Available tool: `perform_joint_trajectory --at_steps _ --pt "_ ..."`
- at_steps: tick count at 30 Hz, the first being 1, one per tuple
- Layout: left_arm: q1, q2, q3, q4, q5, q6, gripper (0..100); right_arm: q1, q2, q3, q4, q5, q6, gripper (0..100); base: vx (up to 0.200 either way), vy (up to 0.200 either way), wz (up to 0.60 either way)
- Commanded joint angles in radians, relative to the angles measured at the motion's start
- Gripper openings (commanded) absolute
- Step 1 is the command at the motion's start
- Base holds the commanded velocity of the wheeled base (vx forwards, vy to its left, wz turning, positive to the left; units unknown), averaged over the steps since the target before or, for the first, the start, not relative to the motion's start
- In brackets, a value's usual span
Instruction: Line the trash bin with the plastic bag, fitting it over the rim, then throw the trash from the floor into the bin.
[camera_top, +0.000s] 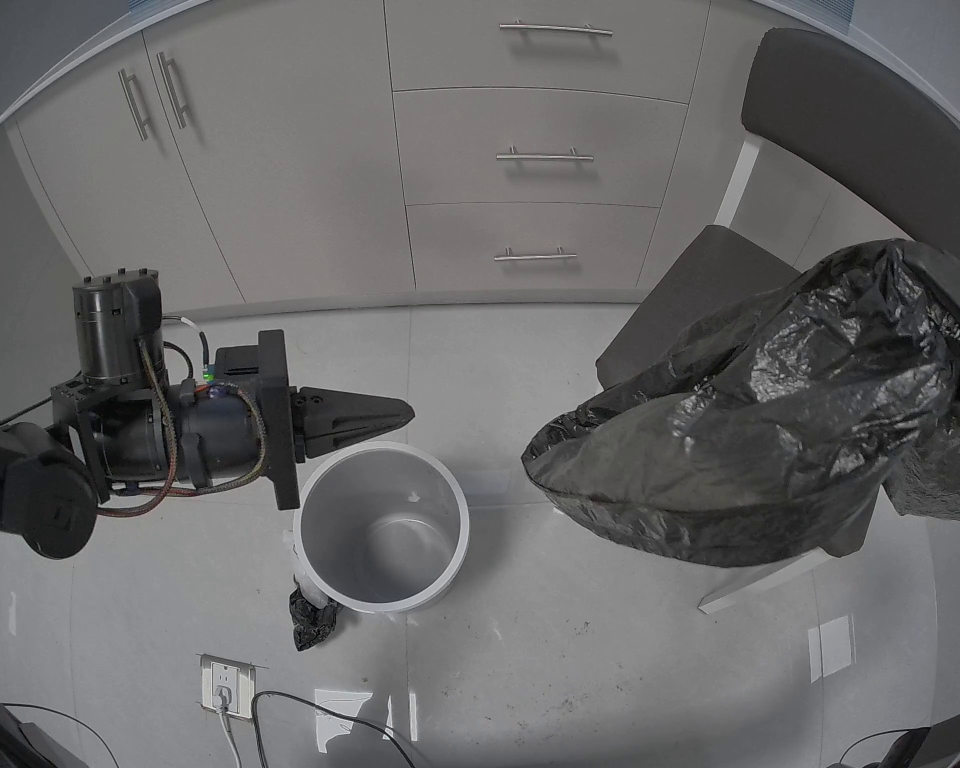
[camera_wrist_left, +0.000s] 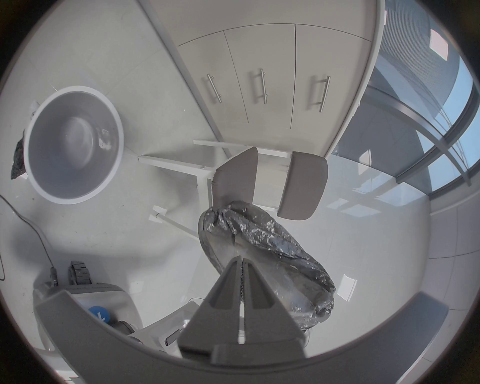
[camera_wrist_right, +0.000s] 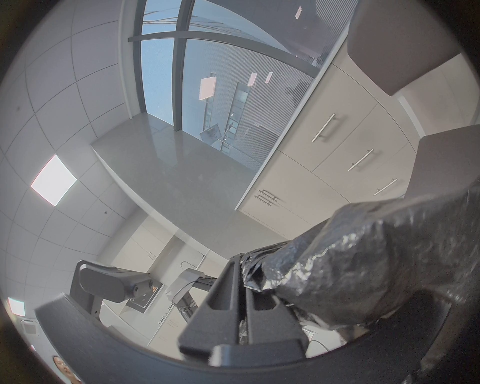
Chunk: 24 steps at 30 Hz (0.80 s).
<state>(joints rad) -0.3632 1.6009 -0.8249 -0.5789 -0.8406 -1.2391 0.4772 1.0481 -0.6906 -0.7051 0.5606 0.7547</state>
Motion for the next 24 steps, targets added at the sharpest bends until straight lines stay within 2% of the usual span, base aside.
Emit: perform_joint_trajectory --at_steps 1,6,7,9,16,19,24 --pt "0.0 0.068 -0.003 -0.032 -0.014 -0.019 0 0.008 -0.049 0.0 0.009 0.002 -0.001 0 0.0 0.0 0.0" --pt "-0.005 0.074 -0.008 -0.035 -0.02 0.012 0 0.008 -0.051 -0.003 0.009 0.012 -0.001 0 0.0 0.0 0.0" --pt "-0.011 0.077 -0.011 -0.035 -0.02 0.033 100 0.008 -0.051 -0.004 0.007 0.018 -0.001 0 0.0 0.0 0.0" --pt "-0.031 0.088 -0.02 -0.035 -0.02 0.063 100 0.008 -0.051 -0.013 0.009 0.031 0.0 0 0.0 0.0 0.0" --pt "-0.053 0.203 -0.106 -0.047 -0.041 0.075 100 0.008 -0.057 -0.04 0.05 0.039 0.0 0 0.0 0.0 0.0" --pt "-0.063 0.246 -0.123 -0.084 -0.069 0.075 100 0.011 -0.056 -0.044 0.056 0.041 0.0 0 0.0 0.0 0.0" --pt "-0.117 0.341 -0.129 -0.233 -0.077 0.072 100 0.031 -0.054 -0.076 0.058 0.041 0.0 0 0.0 0.0 0.0"
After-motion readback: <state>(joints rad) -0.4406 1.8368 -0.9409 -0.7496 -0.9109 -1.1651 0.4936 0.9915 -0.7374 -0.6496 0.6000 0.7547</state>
